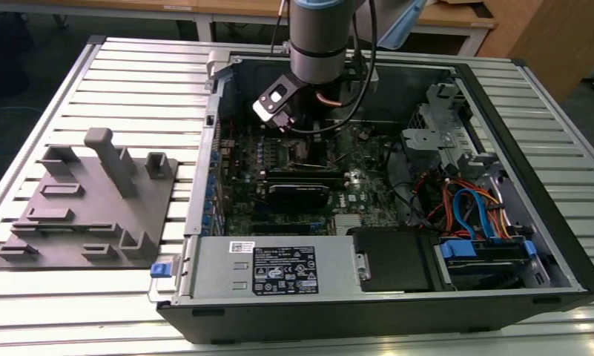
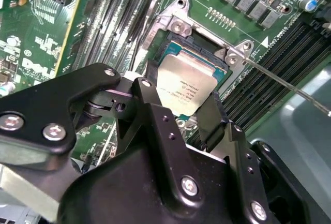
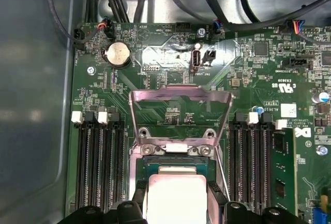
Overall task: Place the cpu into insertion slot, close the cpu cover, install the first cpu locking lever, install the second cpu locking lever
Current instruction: 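Place the cpu into insertion slot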
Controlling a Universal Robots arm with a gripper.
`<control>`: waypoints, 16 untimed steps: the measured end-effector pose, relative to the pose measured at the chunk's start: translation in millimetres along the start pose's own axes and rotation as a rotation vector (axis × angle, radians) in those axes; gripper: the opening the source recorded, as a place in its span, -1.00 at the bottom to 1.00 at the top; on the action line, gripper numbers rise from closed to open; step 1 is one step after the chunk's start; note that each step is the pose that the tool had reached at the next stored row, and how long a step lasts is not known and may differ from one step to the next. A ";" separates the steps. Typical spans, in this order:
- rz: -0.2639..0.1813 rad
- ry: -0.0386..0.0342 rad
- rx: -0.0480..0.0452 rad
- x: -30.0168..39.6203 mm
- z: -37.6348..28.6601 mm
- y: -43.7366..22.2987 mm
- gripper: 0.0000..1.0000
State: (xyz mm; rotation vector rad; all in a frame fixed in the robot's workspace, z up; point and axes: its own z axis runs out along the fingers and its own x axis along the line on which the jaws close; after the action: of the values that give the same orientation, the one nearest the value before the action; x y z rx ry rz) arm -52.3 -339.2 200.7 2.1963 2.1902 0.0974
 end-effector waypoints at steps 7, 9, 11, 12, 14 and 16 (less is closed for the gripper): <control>-0.001 -0.0171 0.0003 0.2 1.5 -0.1 0.07; -0.002 -0.0232 0.0004 0.1 1.5 -0.1 0.07; -0.002 -0.0231 0.0004 0.1 1.5 -0.1 0.07; -0.002 -0.0229 0.0004 0.1 1.6 -0.1 0.07; -0.002 -0.0228 0.0003 0.2 1.8 0.2 0.07; -0.002 -0.0226 0.0002 0.5 2.2 0.6 0.07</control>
State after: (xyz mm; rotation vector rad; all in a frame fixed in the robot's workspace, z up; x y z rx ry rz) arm -51.5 -338.7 198.5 2.1840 2.1811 0.0720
